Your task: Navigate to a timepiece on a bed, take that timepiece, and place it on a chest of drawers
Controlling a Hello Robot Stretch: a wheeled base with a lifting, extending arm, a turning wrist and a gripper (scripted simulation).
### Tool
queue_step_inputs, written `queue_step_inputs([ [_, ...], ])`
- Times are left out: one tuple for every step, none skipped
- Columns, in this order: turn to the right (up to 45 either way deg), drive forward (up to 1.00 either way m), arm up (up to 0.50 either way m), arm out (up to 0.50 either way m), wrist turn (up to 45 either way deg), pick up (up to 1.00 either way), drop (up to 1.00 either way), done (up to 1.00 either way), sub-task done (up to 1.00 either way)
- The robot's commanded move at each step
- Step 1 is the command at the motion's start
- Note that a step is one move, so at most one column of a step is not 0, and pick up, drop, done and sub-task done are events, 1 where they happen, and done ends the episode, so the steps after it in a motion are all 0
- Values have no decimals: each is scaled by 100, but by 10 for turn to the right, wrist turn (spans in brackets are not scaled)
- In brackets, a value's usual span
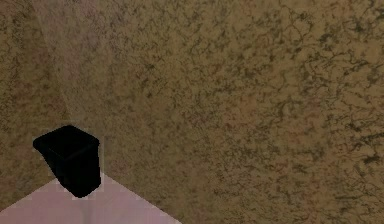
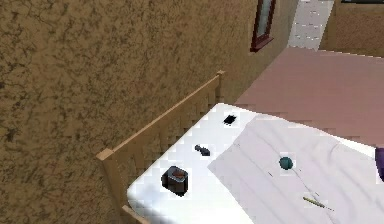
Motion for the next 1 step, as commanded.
queue_step_inputs([
  [0,0,50,0,0,0,0,0,0],
])
